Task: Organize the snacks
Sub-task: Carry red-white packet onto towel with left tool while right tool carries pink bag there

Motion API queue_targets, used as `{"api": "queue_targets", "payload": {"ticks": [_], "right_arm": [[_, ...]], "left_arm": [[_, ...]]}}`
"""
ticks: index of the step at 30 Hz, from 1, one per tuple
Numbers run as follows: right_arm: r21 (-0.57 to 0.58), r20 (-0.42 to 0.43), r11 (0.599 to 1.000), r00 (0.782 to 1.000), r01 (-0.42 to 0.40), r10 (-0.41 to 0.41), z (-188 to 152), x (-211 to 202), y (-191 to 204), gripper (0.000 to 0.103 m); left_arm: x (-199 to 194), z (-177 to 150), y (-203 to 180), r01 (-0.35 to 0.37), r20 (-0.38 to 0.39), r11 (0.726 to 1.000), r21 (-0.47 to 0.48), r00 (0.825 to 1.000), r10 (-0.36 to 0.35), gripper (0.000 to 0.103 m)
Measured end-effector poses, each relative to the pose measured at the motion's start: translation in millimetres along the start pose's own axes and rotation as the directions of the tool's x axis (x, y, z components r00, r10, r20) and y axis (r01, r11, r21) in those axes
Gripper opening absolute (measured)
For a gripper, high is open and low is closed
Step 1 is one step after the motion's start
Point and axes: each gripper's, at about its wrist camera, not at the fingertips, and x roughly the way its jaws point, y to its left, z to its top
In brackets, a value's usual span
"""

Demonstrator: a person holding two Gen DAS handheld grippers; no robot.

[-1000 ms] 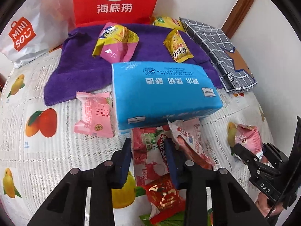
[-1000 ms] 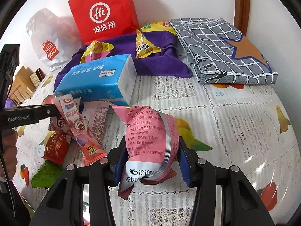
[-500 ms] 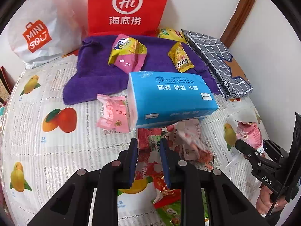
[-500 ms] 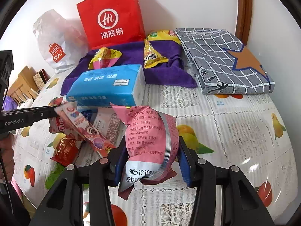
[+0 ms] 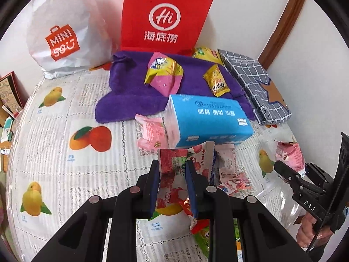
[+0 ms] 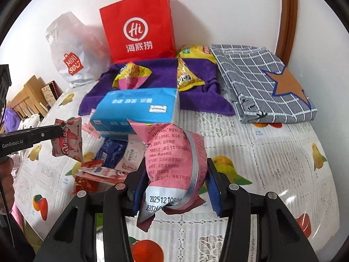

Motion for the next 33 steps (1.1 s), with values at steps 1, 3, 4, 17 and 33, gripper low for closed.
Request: {"api": "queue_targets", "payload": {"ticks": [1, 3, 4, 17, 33], "right_arm": [[-0.003, 0.007, 1.0, 1.0, -0.004, 0.004, 2, -2, 2, 0.049], [-0.007, 0.016, 1.0, 1.0, -0.008, 0.008, 7, -4, 5, 0.049], [-0.009, 0.021, 1.0, 1.0, -0.009, 0.009, 10, -5, 6, 0.049], [-0.035, 0.091, 0.999, 0.996, -0.008, 0.011, 61, -14, 16, 0.048], [-0.049, 0.143, 0.999, 0.99, -0.003, 0.01, 130, 4, 19, 0.048]], "left_arm": [[-3, 2, 0, 0.0, 0.007, 1.0, 0.002, 1.0, 0.0, 0.022], [-8, 6, -1, 0.0, 0.018, 1.0, 0.005, 1.0, 0.0, 0.022], [-10, 8, -2, -0.001, 0.023, 1.0, 0.006, 1.0, 0.001, 0.022], [-29, 48, -12, -0.006, 0.089, 0.999, 0.042, 0.996, 0.003, 0.022], [-22, 108, -4, -0.008, 0.127, 0.999, 0.049, 0.992, 0.002, 0.022]]}}
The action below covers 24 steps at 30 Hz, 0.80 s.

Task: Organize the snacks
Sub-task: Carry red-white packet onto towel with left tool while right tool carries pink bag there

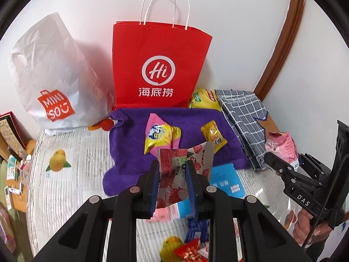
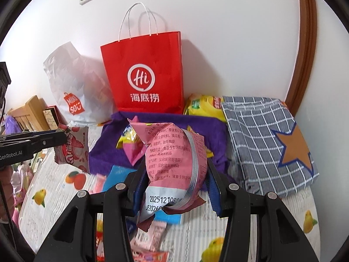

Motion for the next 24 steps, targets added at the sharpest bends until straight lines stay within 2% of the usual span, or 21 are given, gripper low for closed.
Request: {"api": "queue_targets", "payload": {"ticks": [14, 24], "right_arm": [[-0.012, -0.004, 1.0, 1.0, 0.005, -0.005, 42, 52, -7, 0.048], [0.007, -0.039, 1.0, 0.999, -0.002, 0.002, 49, 98, -16, 0.048]], "left_arm": [[46, 41, 18, -0.013, -0.018, 1.0, -0.024, 1.0, 0.012, 0.022], [94, 45, 32, -0.005, -0.076, 0.999, -0.052, 0.997, 0.001, 0.022]]}}
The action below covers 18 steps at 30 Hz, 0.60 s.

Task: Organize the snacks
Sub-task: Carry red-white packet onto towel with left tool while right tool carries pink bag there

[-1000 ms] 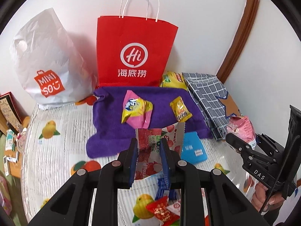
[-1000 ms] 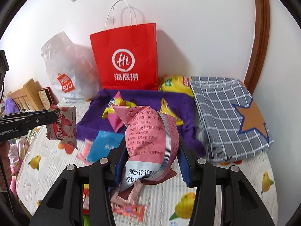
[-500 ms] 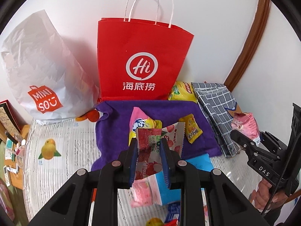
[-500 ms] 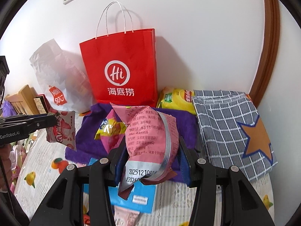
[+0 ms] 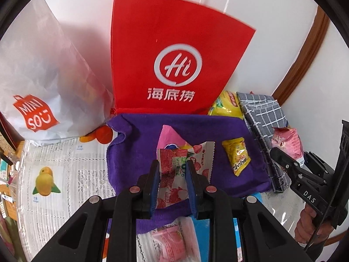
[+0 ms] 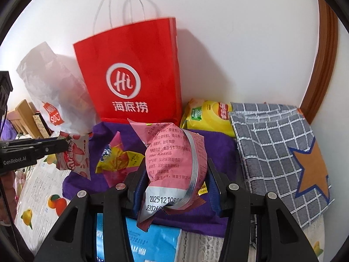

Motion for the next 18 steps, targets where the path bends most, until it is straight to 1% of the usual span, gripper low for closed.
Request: {"api": "queue_targets", "payload": {"ticks": [6, 8, 18], "right_arm": [[0.009, -0.025, 1.0, 1.0, 0.0, 0.0, -3, 25, -6, 0.048], [0.004, -0.03, 1.0, 1.0, 0.01, -0.01, -5, 32, -7, 0.048], [0.019, -0.094, 1.0, 0.996, 0.0, 0.002, -18, 60, -12, 0.048]], "left_arm": [[24, -3, 13, 0.03, -0.028, 0.999, -0.045, 0.999, -0.031, 0.022], [31, -2, 16, 0.027, -0.044, 0.999, -0.046, 0.999, -0.029, 0.022], [46, -5, 27, 0.015, -0.077, 0.998, -0.064, 0.997, -0.019, 0.022]]}}
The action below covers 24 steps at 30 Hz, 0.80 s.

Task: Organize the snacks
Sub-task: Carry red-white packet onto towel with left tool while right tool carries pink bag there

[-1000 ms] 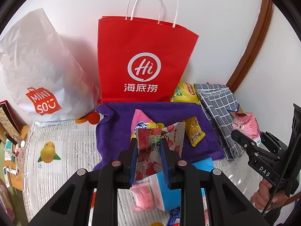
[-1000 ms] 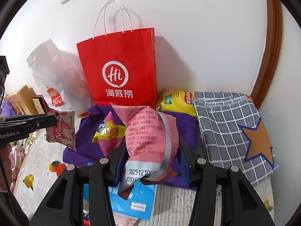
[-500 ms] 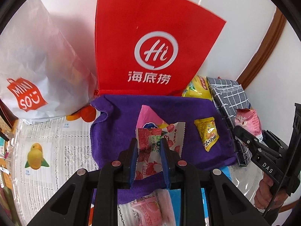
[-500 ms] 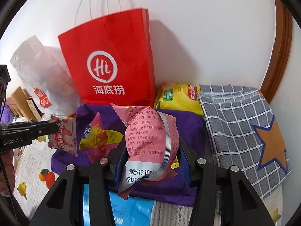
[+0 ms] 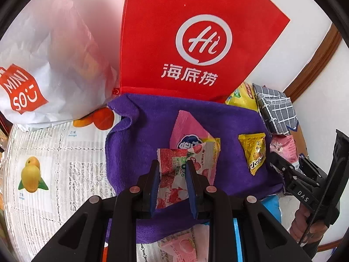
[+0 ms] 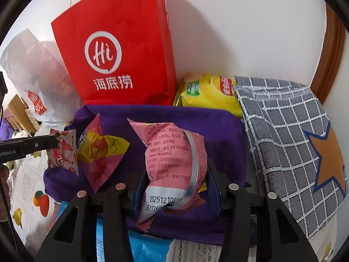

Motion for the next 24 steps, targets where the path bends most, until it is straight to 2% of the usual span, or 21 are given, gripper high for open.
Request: {"api": "queue_targets", "payload": {"ticks": [24], "right_arm": [[-0.017, -0.036, 1.0, 0.999, 0.0, -0.001, -6, 14, 2, 0.049]], "left_arm": [[11, 0, -2, 0.007, -0.026, 1.0, 0.014, 1.0, -0.006, 0.022]]}}
